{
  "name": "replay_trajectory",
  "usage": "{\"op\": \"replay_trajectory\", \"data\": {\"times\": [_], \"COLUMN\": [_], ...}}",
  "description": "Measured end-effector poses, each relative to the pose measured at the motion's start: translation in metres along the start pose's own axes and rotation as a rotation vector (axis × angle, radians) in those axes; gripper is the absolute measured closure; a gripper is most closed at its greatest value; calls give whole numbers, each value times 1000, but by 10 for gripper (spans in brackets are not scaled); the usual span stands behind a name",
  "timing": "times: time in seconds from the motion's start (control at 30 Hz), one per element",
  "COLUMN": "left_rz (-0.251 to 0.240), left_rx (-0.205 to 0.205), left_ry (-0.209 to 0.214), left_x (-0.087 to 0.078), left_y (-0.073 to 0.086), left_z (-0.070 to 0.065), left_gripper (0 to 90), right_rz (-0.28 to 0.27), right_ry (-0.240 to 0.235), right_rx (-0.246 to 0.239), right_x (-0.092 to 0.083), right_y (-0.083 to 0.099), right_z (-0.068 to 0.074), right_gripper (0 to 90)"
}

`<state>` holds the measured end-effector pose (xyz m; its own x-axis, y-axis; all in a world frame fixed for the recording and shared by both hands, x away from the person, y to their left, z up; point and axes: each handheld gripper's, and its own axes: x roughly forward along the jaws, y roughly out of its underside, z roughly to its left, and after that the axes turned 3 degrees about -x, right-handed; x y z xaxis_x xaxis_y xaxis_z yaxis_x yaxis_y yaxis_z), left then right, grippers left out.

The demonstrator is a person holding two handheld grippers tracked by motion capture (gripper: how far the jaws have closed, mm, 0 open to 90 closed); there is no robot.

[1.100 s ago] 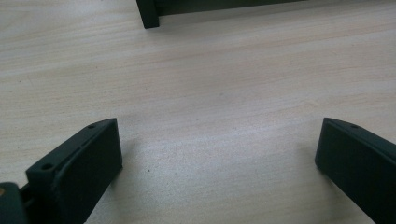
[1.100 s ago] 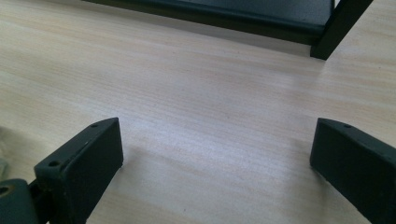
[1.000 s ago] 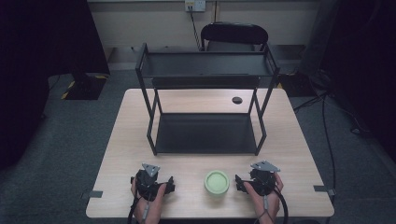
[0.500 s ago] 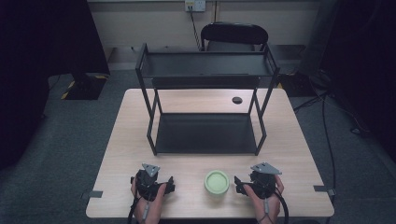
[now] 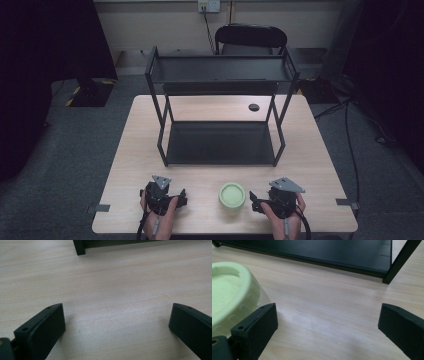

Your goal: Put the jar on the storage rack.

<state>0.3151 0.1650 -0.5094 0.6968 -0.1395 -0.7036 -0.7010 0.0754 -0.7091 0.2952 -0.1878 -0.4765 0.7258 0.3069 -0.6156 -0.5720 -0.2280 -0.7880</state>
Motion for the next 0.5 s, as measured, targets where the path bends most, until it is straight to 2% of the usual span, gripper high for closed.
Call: {"op": "replay_trajectory", "data": {"times": [0.5], "left_rz": [0], "left_rx": [0], "left_ry": [0], "left_x": [0], "left_y": [0], "left_z": [0], "left_gripper": [0], "right_rz": [-31], "right_ry": [-34], "right_rx": [-28], "right_x": [-18], "right_y": [-1], "right_z": [13], "right_gripper": [21]}}
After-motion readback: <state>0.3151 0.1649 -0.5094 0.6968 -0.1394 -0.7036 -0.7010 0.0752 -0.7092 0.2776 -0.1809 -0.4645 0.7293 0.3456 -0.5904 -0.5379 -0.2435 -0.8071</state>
